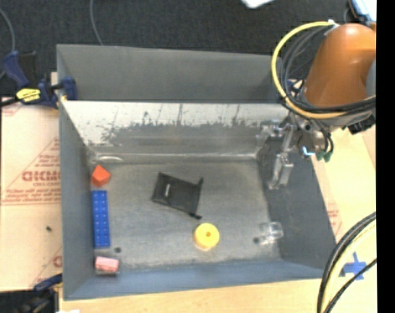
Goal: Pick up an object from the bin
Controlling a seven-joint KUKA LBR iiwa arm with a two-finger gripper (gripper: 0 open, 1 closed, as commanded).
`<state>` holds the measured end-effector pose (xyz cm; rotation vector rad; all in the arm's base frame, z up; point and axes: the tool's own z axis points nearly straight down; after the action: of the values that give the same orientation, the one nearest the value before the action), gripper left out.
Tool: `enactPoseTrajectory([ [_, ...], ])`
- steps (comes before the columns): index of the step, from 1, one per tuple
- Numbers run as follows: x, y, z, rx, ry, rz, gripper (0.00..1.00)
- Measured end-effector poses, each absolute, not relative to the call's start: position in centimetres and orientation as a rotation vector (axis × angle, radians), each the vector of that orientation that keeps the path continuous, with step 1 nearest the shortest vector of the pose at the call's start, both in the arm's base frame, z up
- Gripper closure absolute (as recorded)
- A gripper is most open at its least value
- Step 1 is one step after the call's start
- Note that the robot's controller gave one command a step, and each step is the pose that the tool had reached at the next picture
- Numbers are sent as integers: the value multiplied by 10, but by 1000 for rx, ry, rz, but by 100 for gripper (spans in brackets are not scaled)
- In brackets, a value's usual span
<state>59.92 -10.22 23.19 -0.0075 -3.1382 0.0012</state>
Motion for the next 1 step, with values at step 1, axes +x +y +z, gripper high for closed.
enactPoseTrajectory([
  [1, 600, -102, 237, -2, -3147, 4, 0],
])
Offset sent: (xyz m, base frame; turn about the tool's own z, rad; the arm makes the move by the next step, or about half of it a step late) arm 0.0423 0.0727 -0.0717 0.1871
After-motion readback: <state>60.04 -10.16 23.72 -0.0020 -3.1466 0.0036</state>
